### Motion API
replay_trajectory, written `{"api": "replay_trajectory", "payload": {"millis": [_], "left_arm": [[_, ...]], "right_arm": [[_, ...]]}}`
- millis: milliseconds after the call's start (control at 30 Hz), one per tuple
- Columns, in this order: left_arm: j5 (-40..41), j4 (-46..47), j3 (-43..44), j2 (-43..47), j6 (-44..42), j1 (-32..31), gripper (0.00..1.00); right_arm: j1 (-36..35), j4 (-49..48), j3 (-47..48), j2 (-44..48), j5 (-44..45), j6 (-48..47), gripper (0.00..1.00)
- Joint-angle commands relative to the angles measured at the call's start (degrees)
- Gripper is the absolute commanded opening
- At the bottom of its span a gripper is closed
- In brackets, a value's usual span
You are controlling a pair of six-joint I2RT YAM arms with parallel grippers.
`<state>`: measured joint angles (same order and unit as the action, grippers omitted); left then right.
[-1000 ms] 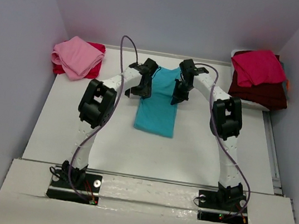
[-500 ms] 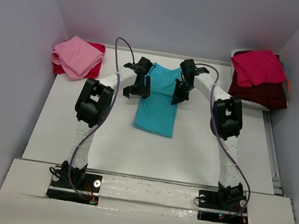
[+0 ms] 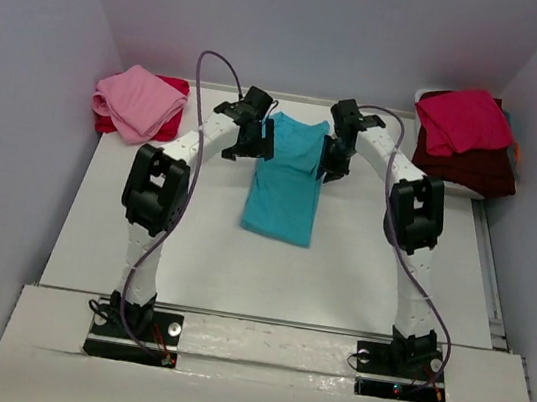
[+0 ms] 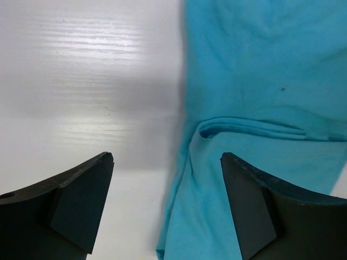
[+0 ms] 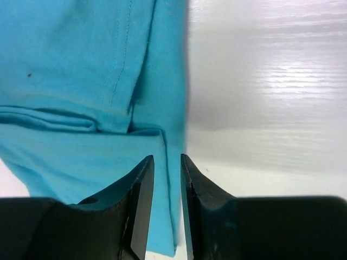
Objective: Fold and stack the t-shirts
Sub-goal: Fold the folded rectangular tshirt in 1/3 of the way, then grab one side of the 2/3 rectangular tshirt with both arms
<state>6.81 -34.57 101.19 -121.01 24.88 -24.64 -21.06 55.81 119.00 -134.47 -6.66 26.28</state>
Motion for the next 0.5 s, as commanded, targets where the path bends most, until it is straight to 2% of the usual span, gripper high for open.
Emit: {"api": "replay_trajectory", "payload": {"millis": [0,67,133,467], "left_arm": [[-2.8,-0.8,3.4,8.1,-0.8,0.5,0.93],[-4.5,-1.3,1.6,9.2,-0.3,0.5,0.93],[-6.5,-0.4,-1.6,12.1,0.3,0.5,0.93],[-19.2,12.5,-31.0,25.5,5.3,0.5,0.94]], "right_arm": [[0.6,2.1,0.6,7.5,0.8,-0.8,0.36],[0.6,2.2,-0.7,9.8,0.1,-0.4,0.4],[0.6,1.1,-6.0,12.3,-1.3,0.3,0.41],[0.6,-12.8,-37.2,27.1,-9.3,5.5,0.47]]}}
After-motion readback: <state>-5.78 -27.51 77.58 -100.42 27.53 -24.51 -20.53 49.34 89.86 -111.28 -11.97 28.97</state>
